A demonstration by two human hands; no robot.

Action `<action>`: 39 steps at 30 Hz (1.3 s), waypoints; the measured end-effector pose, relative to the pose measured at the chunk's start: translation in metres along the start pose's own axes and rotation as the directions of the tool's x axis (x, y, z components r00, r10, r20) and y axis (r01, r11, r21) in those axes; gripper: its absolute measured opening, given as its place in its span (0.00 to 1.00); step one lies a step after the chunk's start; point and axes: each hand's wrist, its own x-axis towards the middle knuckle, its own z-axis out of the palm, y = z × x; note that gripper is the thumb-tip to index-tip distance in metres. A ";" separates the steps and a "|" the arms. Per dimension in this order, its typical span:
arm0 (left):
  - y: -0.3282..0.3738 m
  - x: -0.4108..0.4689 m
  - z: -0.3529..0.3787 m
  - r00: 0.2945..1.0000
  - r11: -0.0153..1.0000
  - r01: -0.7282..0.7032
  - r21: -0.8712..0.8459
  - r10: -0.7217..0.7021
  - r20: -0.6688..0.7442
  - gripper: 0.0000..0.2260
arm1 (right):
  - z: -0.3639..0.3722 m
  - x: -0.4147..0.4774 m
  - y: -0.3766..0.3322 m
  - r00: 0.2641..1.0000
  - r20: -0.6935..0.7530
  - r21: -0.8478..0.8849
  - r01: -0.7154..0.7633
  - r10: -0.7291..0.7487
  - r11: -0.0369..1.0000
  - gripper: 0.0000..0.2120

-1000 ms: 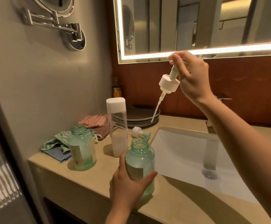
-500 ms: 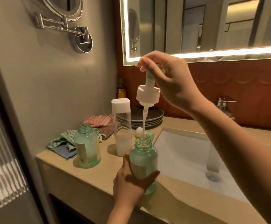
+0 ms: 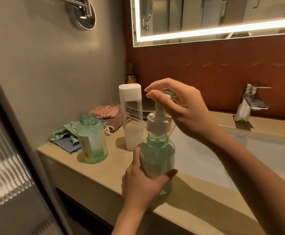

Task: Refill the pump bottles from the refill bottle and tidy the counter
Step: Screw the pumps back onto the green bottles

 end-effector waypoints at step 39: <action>0.000 -0.004 0.002 0.998 0.997 -0.050 -0.052 0.047 -0.051 0.36 | -0.019 -0.009 0.018 0.742 0.630 -0.047 -0.258 0.229 0.965 0.27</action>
